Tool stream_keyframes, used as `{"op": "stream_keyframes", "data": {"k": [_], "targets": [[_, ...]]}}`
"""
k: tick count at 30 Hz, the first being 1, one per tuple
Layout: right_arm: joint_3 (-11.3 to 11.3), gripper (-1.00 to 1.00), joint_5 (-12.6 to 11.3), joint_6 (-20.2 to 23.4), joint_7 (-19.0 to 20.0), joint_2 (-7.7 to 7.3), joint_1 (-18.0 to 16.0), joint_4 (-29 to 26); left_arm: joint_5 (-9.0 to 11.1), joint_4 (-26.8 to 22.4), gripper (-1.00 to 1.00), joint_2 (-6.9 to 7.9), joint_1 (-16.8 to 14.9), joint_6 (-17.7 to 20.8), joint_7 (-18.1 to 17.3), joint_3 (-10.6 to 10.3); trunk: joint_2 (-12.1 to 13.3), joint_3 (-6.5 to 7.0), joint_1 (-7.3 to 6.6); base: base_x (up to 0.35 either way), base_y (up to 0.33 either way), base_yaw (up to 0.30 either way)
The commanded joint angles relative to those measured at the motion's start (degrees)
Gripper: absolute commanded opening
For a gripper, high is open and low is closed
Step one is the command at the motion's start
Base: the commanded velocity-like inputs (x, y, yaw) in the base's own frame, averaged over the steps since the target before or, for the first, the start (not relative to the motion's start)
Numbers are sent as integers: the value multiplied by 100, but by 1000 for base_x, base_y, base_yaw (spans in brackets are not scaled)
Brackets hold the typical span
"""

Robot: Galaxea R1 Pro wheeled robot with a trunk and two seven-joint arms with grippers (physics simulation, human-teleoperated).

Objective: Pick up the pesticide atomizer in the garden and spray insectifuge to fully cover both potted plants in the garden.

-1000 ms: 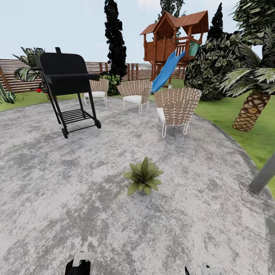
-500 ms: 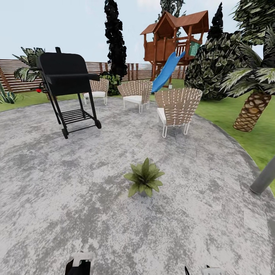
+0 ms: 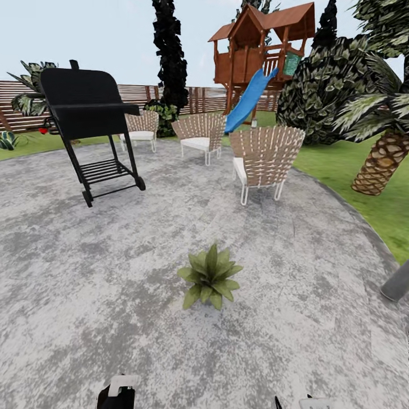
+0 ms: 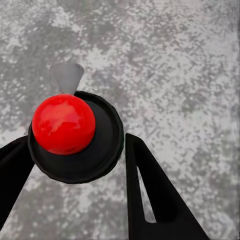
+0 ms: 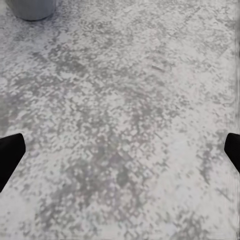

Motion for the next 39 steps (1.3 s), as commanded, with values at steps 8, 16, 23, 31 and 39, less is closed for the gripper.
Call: {"op": "stream_keyframes", "data": {"k": [8,16,23,31,39], "targets": [[0,100,11,-18,0,0,-3,9,-4,4,-100,-5,-3,-18,-20,9,-2,-4,1,80,-261,0],[4,100,11,-18,-3,0,-3,14,-4,4,-100,-5,-3,-18,-20,9,-2,-4,1,5,-272,6],[5,100,14,-18,-2,0,-3,14,-5,4,-100,-9,-3,-18,-9,12,-2,-4,1,95,-274,221],[4,100,19,-18,3,0,-3,14,2,4,-100,-9,-3,-18,-3,9,-2,-4,1,141,-275,277],[6,100,18,-18,2,0,-3,14,-3,4,-100,-9,-3,-18,-3,10,-2,-4,1,144,-275,278]]}}
